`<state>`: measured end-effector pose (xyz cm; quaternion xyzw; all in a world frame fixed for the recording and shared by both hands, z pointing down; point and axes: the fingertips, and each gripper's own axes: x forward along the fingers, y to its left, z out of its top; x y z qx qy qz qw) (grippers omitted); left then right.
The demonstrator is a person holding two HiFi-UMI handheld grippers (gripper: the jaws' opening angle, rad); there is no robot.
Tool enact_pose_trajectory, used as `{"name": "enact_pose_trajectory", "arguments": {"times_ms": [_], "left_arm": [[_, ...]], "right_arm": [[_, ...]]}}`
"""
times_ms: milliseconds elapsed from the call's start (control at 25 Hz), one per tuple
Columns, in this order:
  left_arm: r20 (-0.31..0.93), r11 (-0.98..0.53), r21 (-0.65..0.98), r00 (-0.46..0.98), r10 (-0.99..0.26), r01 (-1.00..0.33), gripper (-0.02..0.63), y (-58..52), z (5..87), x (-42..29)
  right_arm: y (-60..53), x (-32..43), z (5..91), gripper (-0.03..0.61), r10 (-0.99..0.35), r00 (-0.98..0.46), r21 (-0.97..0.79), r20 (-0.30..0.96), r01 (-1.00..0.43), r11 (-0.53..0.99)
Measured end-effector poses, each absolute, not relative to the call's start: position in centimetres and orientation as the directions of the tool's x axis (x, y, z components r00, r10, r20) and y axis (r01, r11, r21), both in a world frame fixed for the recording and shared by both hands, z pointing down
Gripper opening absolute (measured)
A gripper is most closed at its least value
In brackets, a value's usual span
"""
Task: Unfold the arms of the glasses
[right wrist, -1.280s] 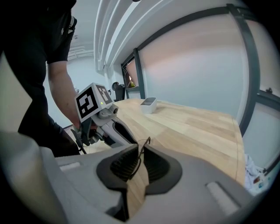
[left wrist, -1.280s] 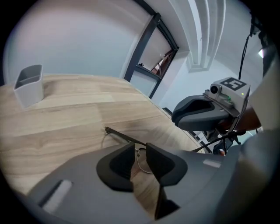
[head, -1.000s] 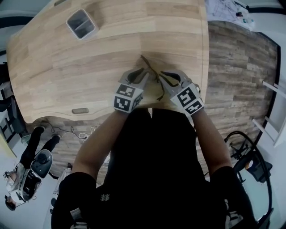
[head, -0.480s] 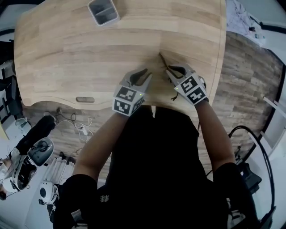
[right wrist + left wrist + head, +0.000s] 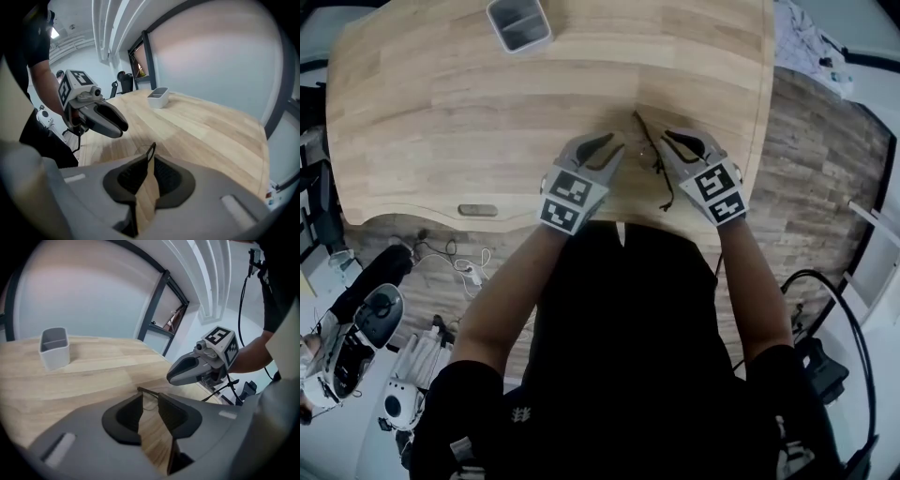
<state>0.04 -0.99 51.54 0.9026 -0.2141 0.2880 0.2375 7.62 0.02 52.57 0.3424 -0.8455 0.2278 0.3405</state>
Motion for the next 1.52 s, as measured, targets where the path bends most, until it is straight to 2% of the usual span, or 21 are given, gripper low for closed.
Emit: {"name": "enact_pose_trajectory", "arguments": {"times_ms": [80, 320, 720, 1080, 1280, 1520], "left_arm": [[0.627, -0.828, 0.292, 0.750, -0.213, -0.479, 0.126, -1.5, 51.6, 1.7], [0.651, -0.896, 0.258, 0.750, -0.115, -0.361, 0.127, -1.0, 51.7, 6.6], [0.753, -0.907, 0.250, 0.657, -0.038, -0.339, 0.135, -2.4, 54.9, 7.5], [0.807, -0.872, 0.249, 0.588, -0.053, -0.421, 0.133, 0.0, 56.2, 4.3], [0.728, -0.911, 0.212, 0.679, -0.095, -0.355, 0.130, -1.8, 54.5, 5.3], [0.764, -0.924, 0.203, 0.643, -0.058, -0.325, 0.132, -2.1, 54.8, 7.7]], "right_arm": [[0.3, 8.1, 52.0, 0.035, -0.450, -0.532, -0.151, 0.718, -0.749, 0.645], [2.4, 9.5, 51.6, 0.035, -0.492, -0.518, -0.173, 0.700, -0.791, 0.587], [4.0, 11.4, 52.2, 0.035, -0.523, -0.483, -0.192, 0.702, -0.836, 0.514], [4.2, 13.1, 51.4, 0.035, -0.543, -0.465, -0.175, 0.700, -0.848, 0.500], [2.1, 12.9, 51.5, 0.035, -0.546, -0.456, -0.160, 0.703, -0.849, 0.503], [2.7, 13.4, 51.1, 0.035, -0.553, -0.443, -0.143, 0.706, -0.854, 0.501]]}}
